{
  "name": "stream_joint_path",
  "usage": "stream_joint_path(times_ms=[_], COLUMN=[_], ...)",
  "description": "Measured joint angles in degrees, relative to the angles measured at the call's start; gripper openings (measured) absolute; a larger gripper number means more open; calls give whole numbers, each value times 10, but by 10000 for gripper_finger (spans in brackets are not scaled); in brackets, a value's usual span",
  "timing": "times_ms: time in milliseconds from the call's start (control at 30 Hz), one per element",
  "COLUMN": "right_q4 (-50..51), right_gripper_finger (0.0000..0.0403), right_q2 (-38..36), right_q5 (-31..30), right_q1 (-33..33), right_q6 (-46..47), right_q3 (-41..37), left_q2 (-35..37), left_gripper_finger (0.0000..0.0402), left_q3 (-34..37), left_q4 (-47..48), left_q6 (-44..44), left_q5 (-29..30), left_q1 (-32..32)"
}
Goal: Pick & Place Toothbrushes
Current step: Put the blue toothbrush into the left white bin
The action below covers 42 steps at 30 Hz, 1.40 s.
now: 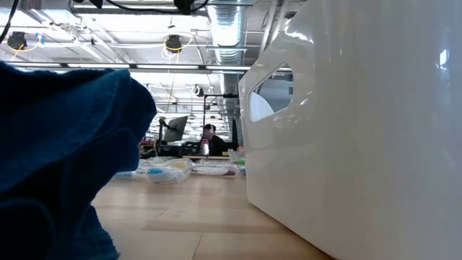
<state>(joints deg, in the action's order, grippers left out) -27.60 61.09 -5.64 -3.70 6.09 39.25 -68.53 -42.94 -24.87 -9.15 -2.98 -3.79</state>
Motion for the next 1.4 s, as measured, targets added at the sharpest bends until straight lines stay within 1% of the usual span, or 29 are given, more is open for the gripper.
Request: stream_joint_path(times_ms=[67,133,200,400,600,733,833,1033,1100,1400], right_q4=[-34,-37,-35,-25,-23,-10,12,57,64,64], right_gripper_finger=[0,0,0,0,0,0,0,0,0,0], right_q2=[-14,-35,-52,-74,-90,-106,-124,-162,-167,-162], right_q5=[7,17,21,29,27,27,27,27,27,27], right_q1=[-23,-45,-72,-142,-180,-206,-225,-252,-253,-251], right_q6=[-5,-6,-21,-71,-91,-91,-91,-97,-97,-97], right_q3=[-10,-10,-10,-11,-11,-11,-11,-11,-11,-10], left_q2=[5,10,10,10,10,11,11,9,9,9], left_gripper_finger=[199,199,199,199,199,199,199,199,199,199], left_q3=[0,0,0,0,0,0,0,0,0,0], left_q4=[15,34,45,111,192,196,192,183,183,182], left_q6=[14,27,45,133,214,245,247,231,226,215], left_q5=[21,39,45,45,30,29,37,91,101,104], left_q1=[0,0,0,0,-9,-29,-52,-93,-98,-93])
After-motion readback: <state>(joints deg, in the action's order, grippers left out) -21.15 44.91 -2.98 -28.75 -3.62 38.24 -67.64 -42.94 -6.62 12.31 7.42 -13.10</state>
